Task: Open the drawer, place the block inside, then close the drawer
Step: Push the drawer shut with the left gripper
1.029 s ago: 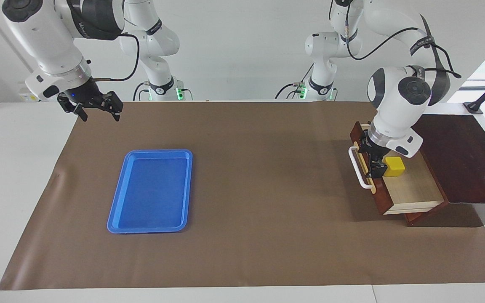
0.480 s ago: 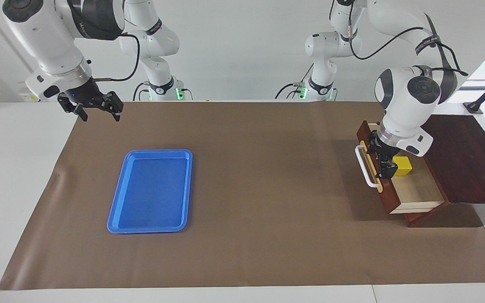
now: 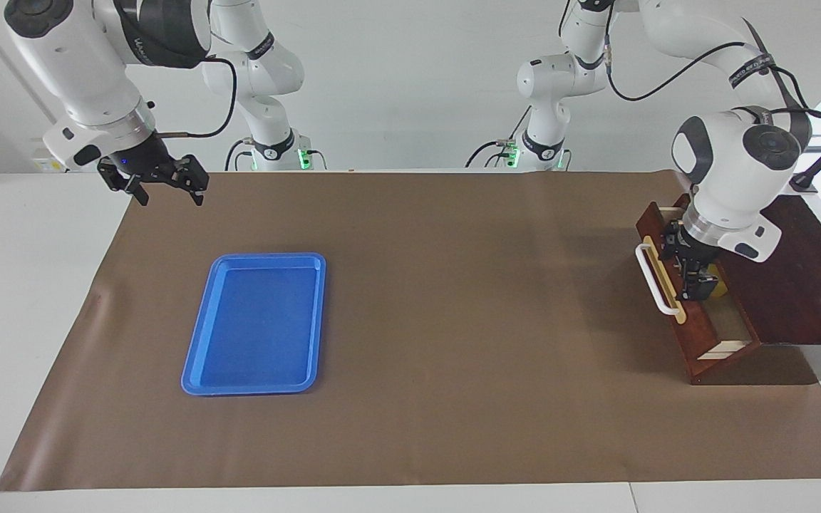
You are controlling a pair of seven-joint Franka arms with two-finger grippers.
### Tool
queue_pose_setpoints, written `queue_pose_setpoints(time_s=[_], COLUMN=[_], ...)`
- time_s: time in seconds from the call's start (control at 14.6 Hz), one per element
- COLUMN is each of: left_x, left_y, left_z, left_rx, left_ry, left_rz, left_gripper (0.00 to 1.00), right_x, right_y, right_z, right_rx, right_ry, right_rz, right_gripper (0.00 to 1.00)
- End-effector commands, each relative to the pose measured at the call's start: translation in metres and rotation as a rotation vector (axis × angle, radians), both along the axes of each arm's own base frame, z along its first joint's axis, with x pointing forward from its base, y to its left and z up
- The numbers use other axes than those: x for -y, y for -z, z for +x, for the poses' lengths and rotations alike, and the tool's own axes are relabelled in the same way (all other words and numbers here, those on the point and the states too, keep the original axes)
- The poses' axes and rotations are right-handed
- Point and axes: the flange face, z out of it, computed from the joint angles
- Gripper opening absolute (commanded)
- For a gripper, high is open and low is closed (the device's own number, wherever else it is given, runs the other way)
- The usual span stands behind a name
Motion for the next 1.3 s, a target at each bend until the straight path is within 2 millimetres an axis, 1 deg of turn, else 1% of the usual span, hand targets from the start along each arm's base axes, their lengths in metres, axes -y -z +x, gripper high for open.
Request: queue_pose_setpoints(time_s=[0.0, 0.07, 0.21, 0.41, 0.55, 0.62, 0.69, 0.82, 0.96, 1.03, 1.17, 1.23], left_x=[-0.024, -0.035, -0.051, -0.051, -0.037, -0.021, -0.012, -0.002, 0.013, 0.03, 0.05, 0.065], left_y=[-0.003, 0.0, 0.003, -0.001, -0.014, -0.022, -0.034, -0.06, -0.072, -0.081, -0.084, -0.089], left_z=[-0.005, -0.007, -0.009, -0.008, -0.006, -0.006, -0.009, -0.014, -0.024, -0.032, -0.05, -0.059], left_rx=[0.022, 0.021, 0.035, 0.023, -0.024, -0.053, -0.072, -0.085, -0.121, -0.146, -0.24, -0.27], left_ry=[0.032, 0.032, 0.03, 0.053, 0.103, 0.165, 0.217, 0.305, 0.43, 0.537, 0.742, 0.826], left_rz=[0.025, 0.026, 0.029, 0.031, 0.032, 0.036, 0.037, 0.03, 0.007, -0.005, -0.05, -0.059], left_gripper=[1.0, 1.0, 1.0, 1.0, 1.0, 1.0, 1.0, 1.0, 1.0, 1.0, 1.0, 1.0], right_x=[-0.002, -0.003, -0.005, -0.003, -0.003, -0.003, -0.003, -0.001, -0.002, -0.002, -0.002, -0.002], right_y=[0.0, -0.001, 0.0, 0.0, 0.0, 0.0, 0.0, 0.0, 0.0, 0.0, 0.0, 0.0], right_z=[-0.006, -0.005, -0.006, -0.006, -0.006, -0.006, -0.006, -0.006, -0.006, -0.006, -0.006, -0.006], right_rx=[0.011, 0.014, 0.01, 0.01, 0.01, 0.008, 0.008, 0.01, 0.011, 0.01, 0.01, 0.01], right_ry=[0.002, 0.001, -0.001, 0.001, 0.001, 0.001, 0.001, 0.004, 0.002, 0.002, 0.002, 0.002], right_rz=[-0.02, -0.02, -0.02, -0.02, -0.018, -0.018, -0.02, -0.02, -0.02, -0.02, -0.02, -0.02], right_gripper=[1.0, 1.0, 1.0, 1.0, 1.0, 1.0, 1.0, 1.0, 1.0, 1.0, 1.0, 1.0])
